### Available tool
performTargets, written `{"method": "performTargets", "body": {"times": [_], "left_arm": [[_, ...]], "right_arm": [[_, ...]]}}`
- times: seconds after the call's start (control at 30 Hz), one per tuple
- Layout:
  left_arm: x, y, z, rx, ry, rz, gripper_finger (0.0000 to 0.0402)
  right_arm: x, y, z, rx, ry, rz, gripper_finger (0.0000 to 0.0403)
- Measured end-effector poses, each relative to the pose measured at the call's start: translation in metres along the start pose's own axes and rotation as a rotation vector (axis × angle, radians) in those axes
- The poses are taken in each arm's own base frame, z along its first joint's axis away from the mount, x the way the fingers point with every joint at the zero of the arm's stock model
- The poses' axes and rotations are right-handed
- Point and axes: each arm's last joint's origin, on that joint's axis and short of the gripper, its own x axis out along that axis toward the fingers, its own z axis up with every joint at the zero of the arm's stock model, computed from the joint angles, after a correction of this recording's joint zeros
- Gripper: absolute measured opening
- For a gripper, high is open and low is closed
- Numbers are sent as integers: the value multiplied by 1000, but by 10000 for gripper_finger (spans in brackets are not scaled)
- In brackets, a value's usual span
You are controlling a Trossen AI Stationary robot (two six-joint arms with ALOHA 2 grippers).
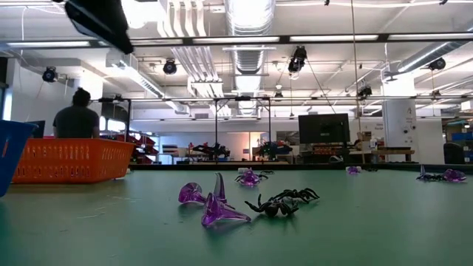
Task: Sort Halloween decoration
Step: Put the violet witch hat toy into the orange bin
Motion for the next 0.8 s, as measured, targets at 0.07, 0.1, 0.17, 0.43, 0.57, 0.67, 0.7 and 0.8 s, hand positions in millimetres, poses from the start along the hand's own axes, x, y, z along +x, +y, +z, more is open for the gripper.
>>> {"method": "performTargets", "body": {"times": [0.07, 0.1, 0.17, 0.43, 0.57, 0.67, 0.7, 0.8], "left_arm": [[10, -5, 3, 5, -17, -24, 142], [14, -8, 4, 12, -12, -43, 142], [25, -12, 2, 36, 13, -67, 142], [56, -30, -2, 101, 73, -211, 142], [71, -37, -2, 108, 55, -246, 142], [81, -41, -3, 114, 38, -257, 142], [84, -43, -3, 117, 30, -263, 142], [94, -47, -4, 120, 19, -278, 142]], "right_arm": [[-2, 6, -6, -9, -4, 6, 82], [-4, 9, -9, -12, -10, 4, 82], [-5, 13, -14, -17, -19, 3, 82], [-7, 17, -19, 17, -40, -6, 82], [-7, 17, -19, 33, -43, -8, 82], [-7, 17, -19, 33, -45, -10, 82], [-7, 17, -19, 33, -45, -11, 82], [-7, 17, -19, 33, -45, -11, 82]]}}
